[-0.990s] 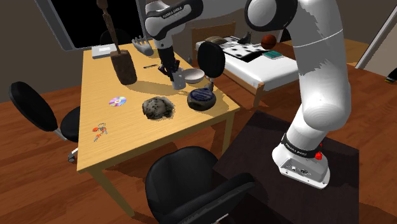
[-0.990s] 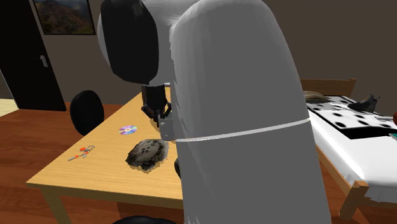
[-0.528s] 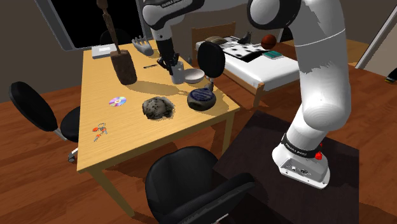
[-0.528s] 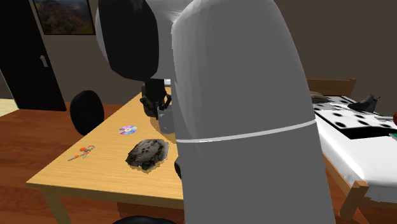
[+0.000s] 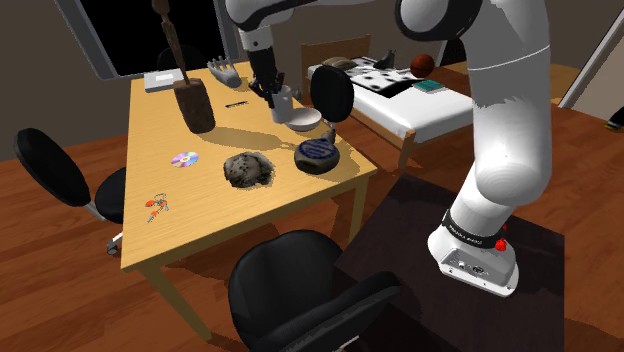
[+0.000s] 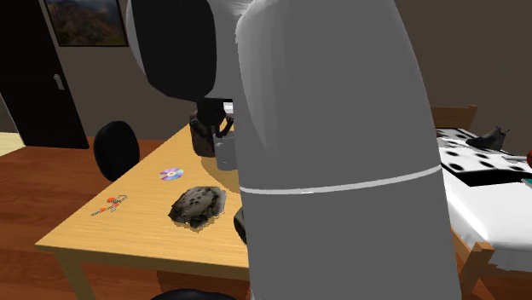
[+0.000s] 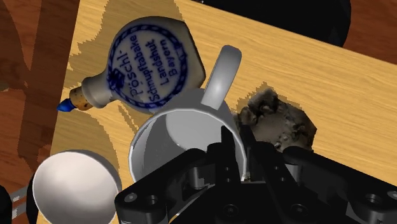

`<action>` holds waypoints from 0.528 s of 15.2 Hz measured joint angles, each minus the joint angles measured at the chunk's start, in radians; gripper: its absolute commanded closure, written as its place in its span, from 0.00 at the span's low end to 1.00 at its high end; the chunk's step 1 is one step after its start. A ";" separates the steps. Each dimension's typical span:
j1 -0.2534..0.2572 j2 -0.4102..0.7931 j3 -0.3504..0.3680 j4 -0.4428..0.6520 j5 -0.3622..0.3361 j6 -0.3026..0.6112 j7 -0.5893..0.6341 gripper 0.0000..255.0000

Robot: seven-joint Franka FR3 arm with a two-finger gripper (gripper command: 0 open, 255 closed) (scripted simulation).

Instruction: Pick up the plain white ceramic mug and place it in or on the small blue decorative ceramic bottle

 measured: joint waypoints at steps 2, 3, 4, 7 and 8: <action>-0.020 -0.085 -0.008 -0.111 0.001 0.026 -0.025 1.00; -0.029 -0.113 -0.012 -0.150 0.001 0.038 -0.038 1.00; -0.040 -0.142 -0.018 -0.189 0.000 0.047 -0.055 1.00; -0.066 -0.237 -0.033 -0.309 -0.002 0.073 -0.094 1.00; -0.075 -0.271 -0.039 -0.350 -0.004 0.080 -0.109 1.00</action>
